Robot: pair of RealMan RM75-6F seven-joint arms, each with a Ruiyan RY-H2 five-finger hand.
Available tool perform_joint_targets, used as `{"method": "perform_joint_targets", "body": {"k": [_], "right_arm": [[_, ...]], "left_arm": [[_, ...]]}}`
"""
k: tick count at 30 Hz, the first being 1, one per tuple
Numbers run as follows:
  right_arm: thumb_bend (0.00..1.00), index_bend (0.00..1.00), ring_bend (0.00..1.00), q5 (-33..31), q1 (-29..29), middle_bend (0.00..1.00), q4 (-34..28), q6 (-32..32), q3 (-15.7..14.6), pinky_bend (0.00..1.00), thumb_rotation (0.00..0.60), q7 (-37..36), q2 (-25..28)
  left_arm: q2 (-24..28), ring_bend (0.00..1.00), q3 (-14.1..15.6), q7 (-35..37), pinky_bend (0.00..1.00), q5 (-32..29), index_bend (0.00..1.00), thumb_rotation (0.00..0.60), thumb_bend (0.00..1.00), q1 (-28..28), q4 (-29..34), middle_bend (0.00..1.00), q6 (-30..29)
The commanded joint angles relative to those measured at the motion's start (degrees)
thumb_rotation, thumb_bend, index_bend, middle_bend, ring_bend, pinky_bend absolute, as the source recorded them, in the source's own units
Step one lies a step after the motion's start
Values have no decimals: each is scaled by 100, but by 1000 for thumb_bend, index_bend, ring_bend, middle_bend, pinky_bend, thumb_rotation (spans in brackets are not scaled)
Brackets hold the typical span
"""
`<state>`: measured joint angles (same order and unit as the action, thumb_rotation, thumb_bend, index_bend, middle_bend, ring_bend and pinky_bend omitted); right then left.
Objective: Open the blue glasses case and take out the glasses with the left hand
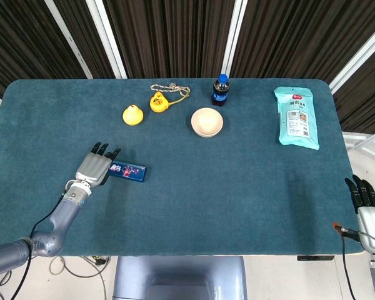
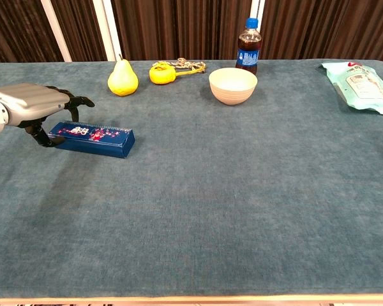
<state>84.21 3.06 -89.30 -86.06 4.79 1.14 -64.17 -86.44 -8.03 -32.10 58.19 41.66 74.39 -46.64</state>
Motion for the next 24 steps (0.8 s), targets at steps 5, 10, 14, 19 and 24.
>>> {"method": "perform_joint_targets", "body": {"k": [5, 10, 14, 19, 24], "right_arm": [[129, 0, 0, -9, -1, 0, -6, -2, 7, 209, 600, 6, -3], [132, 0, 0, -3, -2, 0, 0, -13, 9, 210, 600, 14, -12], [134, 0, 0, -7, -4, 0, -4, -17, 12, 210, 600, 14, -10], [136, 0, 0, -4, -4, 0, -3, -14, 10, 210, 600, 7, -9], [136, 0, 0, -12, -6, 0, -5, -15, 13, 210, 600, 12, -8]], "left_arm": [[-20, 0, 42, 33, 51, -55, 107, 600, 472, 23, -7, 318, -5], [-12, 0, 73, 44, 56, -53, 126, 600, 514, 47, 61, 335, -32], [14, 0, 87, 50, 56, -77, 133, 600, 543, 62, 135, 338, -54], [32, 0, 109, 36, 56, -145, 133, 600, 567, 87, 161, 335, -50], [-38, 0, 96, 14, 55, -231, 127, 600, 557, 133, 47, 287, -59]]}}
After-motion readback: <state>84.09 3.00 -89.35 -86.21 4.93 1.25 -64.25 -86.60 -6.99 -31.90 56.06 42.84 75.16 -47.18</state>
